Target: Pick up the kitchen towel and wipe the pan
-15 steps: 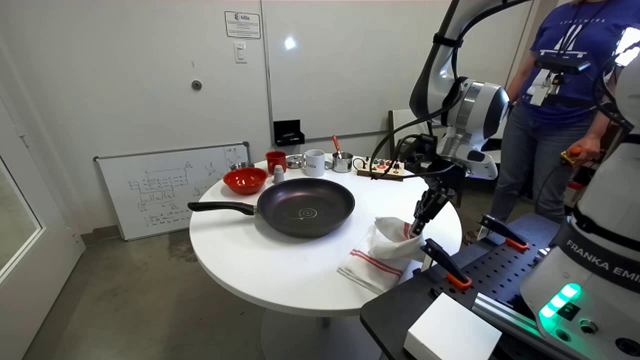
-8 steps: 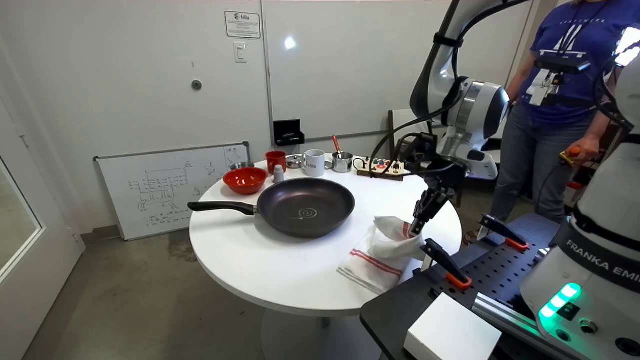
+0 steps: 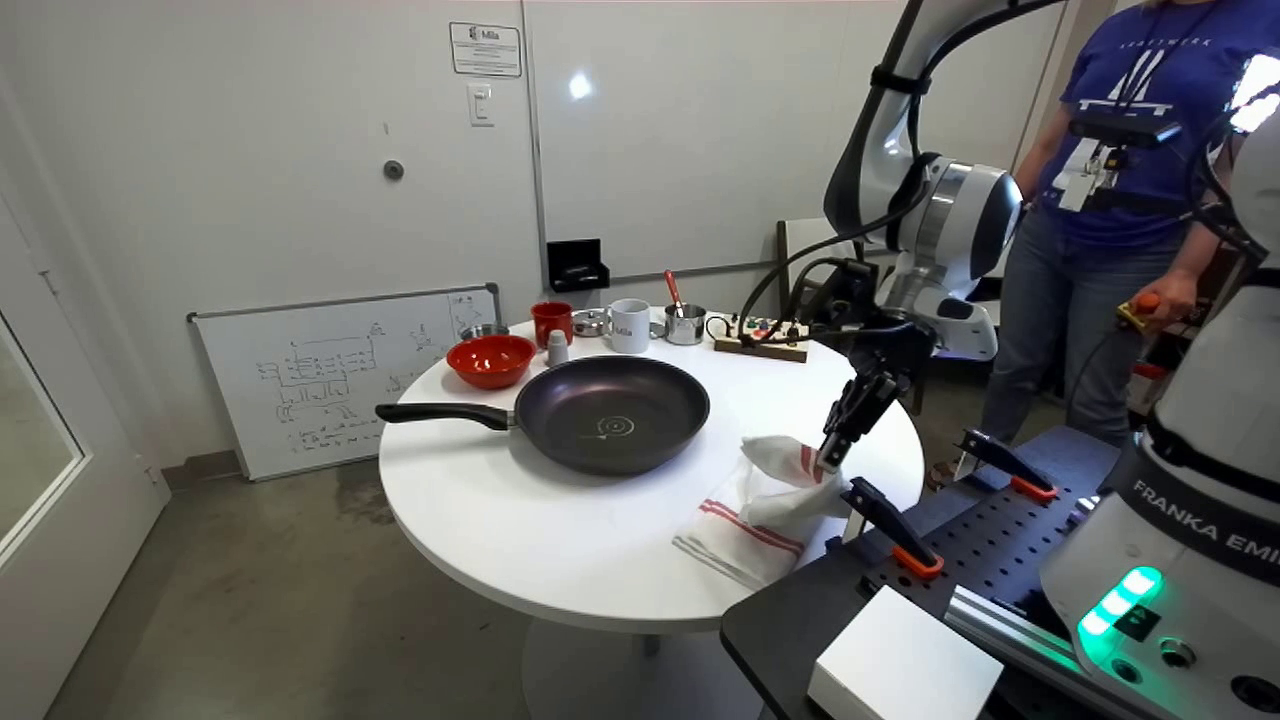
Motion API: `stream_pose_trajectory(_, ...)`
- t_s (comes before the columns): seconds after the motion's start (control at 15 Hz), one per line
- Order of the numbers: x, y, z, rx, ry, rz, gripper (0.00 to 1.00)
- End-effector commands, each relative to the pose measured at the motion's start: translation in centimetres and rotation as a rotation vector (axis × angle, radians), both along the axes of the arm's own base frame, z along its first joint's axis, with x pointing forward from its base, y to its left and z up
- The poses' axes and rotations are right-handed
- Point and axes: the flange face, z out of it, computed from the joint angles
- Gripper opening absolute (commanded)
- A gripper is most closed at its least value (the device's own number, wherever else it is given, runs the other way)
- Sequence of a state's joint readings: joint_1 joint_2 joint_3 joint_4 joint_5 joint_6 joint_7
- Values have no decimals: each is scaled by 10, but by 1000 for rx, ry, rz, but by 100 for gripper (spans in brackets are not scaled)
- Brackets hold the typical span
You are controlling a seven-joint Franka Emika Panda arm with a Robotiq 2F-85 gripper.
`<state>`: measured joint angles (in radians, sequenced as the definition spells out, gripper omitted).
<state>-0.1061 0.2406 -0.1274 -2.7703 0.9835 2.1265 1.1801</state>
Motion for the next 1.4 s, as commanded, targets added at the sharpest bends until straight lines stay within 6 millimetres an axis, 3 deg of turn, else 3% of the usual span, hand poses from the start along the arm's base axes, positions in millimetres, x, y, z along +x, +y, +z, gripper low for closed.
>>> stream_pose_trajectory(0.0, -3, 0, 10, 55, 12, -50, 49)
stream_pose_trajectory(0.4, -2, -7, 14, 66, 12, -63, 95)
stream_pose_trajectory(0.47, 1, -10, 12, 52, 14, -66, 99)
stream_pose_trajectory(0.73, 22, -33, 2, -57, -6, -98, 100)
stream_pose_trajectory(0.93, 49, -74, -2, -186, -92, -132, 100)
stream_pose_trajectory(1.13, 77, -128, -2, -294, -174, -152, 100)
stream_pose_trajectory(1.33, 85, -187, -12, -387, -131, -7, 100)
